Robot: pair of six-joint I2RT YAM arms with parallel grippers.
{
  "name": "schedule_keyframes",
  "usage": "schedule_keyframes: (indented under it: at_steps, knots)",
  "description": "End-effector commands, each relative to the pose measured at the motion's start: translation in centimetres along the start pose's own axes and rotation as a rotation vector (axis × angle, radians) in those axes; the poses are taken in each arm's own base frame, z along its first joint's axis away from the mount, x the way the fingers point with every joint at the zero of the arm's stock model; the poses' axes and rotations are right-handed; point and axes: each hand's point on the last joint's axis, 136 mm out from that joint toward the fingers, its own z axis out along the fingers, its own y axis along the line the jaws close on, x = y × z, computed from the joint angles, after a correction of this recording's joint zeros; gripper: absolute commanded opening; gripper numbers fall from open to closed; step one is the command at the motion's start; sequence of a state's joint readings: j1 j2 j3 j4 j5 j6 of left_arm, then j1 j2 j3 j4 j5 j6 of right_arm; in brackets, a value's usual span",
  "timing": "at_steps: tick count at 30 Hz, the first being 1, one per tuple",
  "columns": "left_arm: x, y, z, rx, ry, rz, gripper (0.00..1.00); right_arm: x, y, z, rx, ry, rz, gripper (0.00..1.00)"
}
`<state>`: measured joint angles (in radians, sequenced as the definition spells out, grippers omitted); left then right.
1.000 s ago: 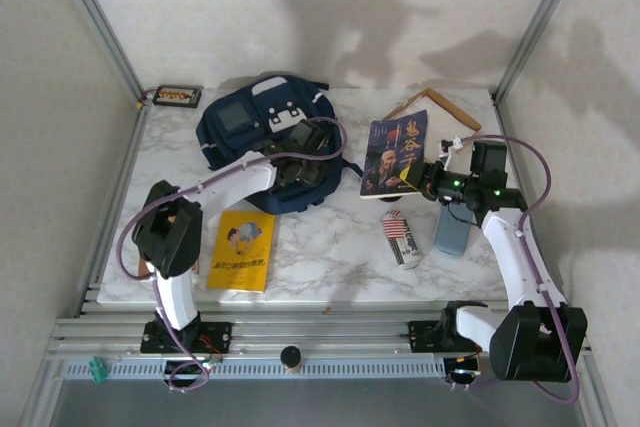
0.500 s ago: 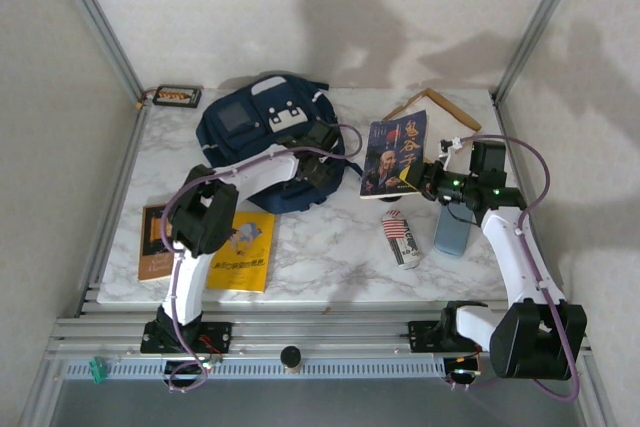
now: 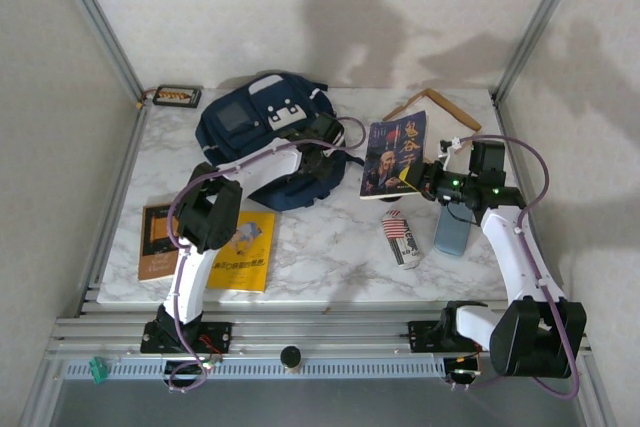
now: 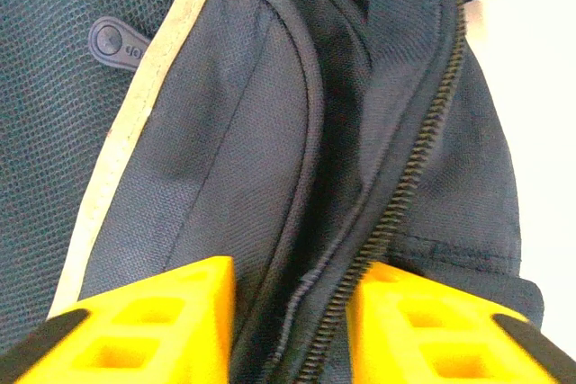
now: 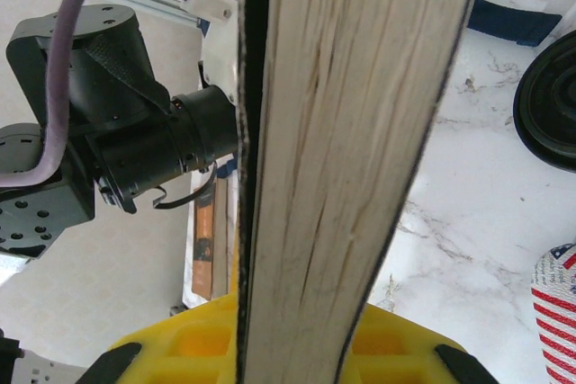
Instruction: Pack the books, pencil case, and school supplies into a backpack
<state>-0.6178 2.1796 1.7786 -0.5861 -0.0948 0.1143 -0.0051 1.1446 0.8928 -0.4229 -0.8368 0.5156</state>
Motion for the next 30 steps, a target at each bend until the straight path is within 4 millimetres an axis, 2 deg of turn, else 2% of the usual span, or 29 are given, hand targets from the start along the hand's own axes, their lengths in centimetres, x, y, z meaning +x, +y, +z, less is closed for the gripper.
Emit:
schedule_keyframes:
  at_steps: [1,5,14,16,22,25,27,30]
  knots:
    - [-1.1,2.9,-2.1,-0.049,-0.029,-0.038,0.31,-1.0,1.2,-0.2,-0.051,-0.028,-0.074,0.00]
    - [-0.9,2.6,-1.7,-0.027,-0.014,-0.040,0.20,-1.1,1.2,-0.3,-0.045,-0.033,-0.078,0.00]
    - [-3.2,3.2,-5.0,0.017,-0.100,-0.075,0.07,-0.8,0.8,-0.1,-0.038,-0.025,-0.080,0.00]
    - [-3.3,3.5,-5.4,0.019,-0.104,-0.082,0.00,-0.7,0.7,0.0,-0.036,-0.020,-0.079,0.00]
    - [-4.6,3.9,-8.0,0.021,-0.154,-0.126,0.00,-0.4,0.4,0.3,-0.046,0.005,-0.068,0.00]
    - [-5.3,3.0,-9.8,0.080,-0.184,-0.139,0.00,-0.1,0.5,0.6,-0.053,0.020,-0.068,0.00]
    - [-5.7,1.2,-10.9,0.135,-0.203,-0.139,0.00,0.3,0.8,1.0,-0.062,0.032,-0.070,0.00]
    - [-6.0,-1.0,-12.2,0.129,-0.212,-0.121,0.00,0.5,0.9,1.3,-0.073,0.042,-0.063,0.00]
